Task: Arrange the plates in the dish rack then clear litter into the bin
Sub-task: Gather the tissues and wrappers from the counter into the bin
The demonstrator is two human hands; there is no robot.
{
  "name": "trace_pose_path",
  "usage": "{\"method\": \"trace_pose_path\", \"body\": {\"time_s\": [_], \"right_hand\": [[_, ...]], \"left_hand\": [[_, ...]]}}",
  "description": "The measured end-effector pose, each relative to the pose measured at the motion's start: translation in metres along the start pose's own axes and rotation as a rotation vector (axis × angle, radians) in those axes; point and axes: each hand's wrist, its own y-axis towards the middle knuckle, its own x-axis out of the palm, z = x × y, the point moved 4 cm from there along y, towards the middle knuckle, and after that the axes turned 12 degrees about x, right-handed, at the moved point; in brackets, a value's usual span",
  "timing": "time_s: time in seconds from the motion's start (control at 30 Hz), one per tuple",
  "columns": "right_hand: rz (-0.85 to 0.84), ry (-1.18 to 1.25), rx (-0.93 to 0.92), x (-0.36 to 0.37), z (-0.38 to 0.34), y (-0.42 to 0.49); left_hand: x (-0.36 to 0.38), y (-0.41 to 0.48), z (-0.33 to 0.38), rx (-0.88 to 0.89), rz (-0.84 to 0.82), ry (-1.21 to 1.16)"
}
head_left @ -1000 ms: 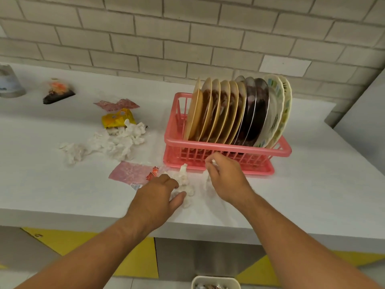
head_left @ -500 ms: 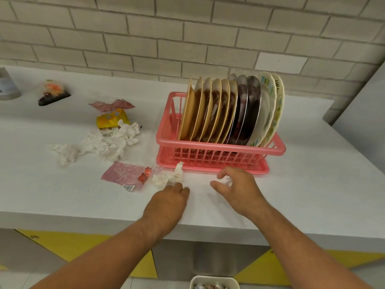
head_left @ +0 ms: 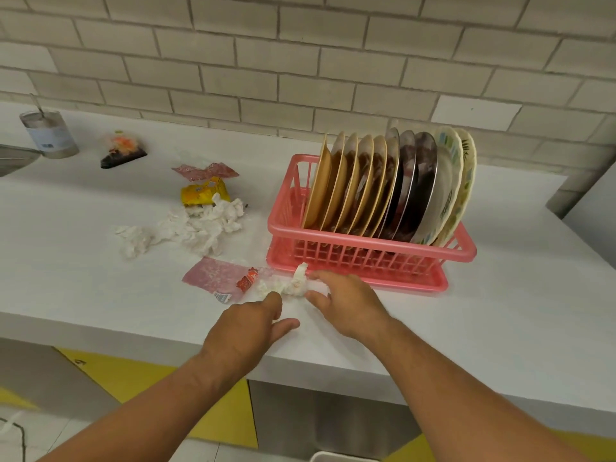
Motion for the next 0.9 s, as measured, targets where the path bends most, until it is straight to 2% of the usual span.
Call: {"method": "trace_pose_path", "body": {"time_s": [0.1,0.17,0.37,0.47,0.57,0.67,0.83,0.9], "right_hand": [[-0.082,-0.152,-0.037,0.015,-0.010,0.011],[-0.099,-0.167,-0.038,0.019,-0.013,0.015],[-0.063,-0.212,0.056,0.020,-0.005,0.008],[-0.032,-0.146,0.122,0.011,-0.001,0.000],[0.032,-0.058,0.174,0.000,0.002,-0.008],[0.081,0.025,0.229,-0.006,0.005,-0.015],[0.084,0.143,0.286,-0.008,0.002,-0.028],[0.094,0.153,0.301,-0.008,0.000,-0.034]], "left_hand": [[-0.009,-0.001,-0.008,-0.012,0.068,0.045],[-0.013,0.001,-0.016,0.000,0.103,0.061],[-0.025,0.012,-0.050,0.052,0.156,0.008],[-0.028,0.020,-0.061,0.077,0.156,-0.038],[-0.029,0.026,-0.059,0.136,0.104,-0.068],[-0.021,0.034,-0.042,0.219,0.002,0.037],[0.004,0.053,-0.027,0.184,-0.157,0.099],[0.012,0.054,-0.023,0.227,-0.186,0.171]]}}
